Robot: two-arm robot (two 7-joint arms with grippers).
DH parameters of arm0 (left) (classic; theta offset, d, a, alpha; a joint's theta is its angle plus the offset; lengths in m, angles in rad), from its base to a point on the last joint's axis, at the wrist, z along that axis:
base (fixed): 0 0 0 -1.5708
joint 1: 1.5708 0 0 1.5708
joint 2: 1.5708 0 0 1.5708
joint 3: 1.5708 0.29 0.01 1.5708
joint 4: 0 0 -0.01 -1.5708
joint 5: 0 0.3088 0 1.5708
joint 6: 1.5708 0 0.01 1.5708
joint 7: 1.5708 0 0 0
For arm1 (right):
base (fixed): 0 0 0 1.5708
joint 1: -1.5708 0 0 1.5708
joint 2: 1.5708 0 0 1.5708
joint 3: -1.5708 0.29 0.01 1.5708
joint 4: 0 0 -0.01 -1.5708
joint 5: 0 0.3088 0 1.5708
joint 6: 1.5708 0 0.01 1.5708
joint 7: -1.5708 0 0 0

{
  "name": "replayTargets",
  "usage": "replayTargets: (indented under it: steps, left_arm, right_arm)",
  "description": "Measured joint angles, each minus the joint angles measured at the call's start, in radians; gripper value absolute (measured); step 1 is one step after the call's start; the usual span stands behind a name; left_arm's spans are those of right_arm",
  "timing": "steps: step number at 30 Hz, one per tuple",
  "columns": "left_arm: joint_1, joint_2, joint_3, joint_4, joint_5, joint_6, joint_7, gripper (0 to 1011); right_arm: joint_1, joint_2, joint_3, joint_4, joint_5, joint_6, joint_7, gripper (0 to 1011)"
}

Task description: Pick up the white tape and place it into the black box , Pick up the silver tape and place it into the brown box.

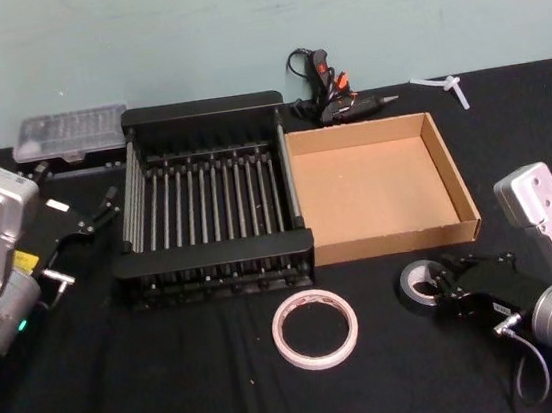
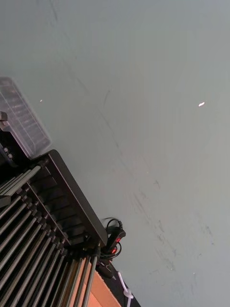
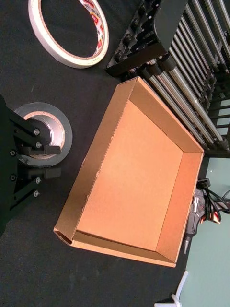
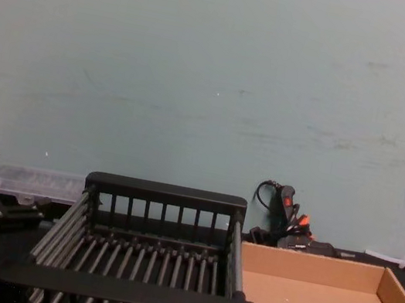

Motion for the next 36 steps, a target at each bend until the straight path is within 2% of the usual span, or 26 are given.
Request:
replayTargets:
  steps: [1, 4, 12, 18, 28, 36]
  left_arm:
    - [0.000, 0.000, 0.000, 0.000, 0.000, 0.000, 0.000, 1001]
    - [0.000, 0.000, 0.000, 0.000, 0.000, 0.000, 0.000, 1001]
    - [0.000, 0.000, 0.000, 0.000, 0.000, 0.000, 0.000, 1001]
    - [0.000, 0.000, 0.000, 0.000, 0.000, 0.000, 0.000, 1001]
    - [0.000, 0.000, 0.000, 0.000, 0.000, 0.000, 0.000, 1001]
    - [0.000, 0.000, 0.000, 0.000, 0.000, 0.000, 0.000, 1001]
  right_arm:
    - [0.000, 0.000, 0.000, 0.000, 0.000, 0.000, 0.000, 156]
    - [0.000, 0.000, 0.000, 0.000, 0.000, 0.000, 0.000, 133]
    - [0.000, 0.000, 0.000, 0.000, 0.000, 0.000, 0.000, 133]
    - [-0.012, -0.007, 0.020, -0.007, 0.000, -0.021, 0.032, 133]
    - [-0.035, 0.003, 0.056, -0.065, 0.024, -0.056, 0.093, 132]
    - [-0.015, 0.004, 0.063, -0.086, 0.039, -0.073, 0.105, 133]
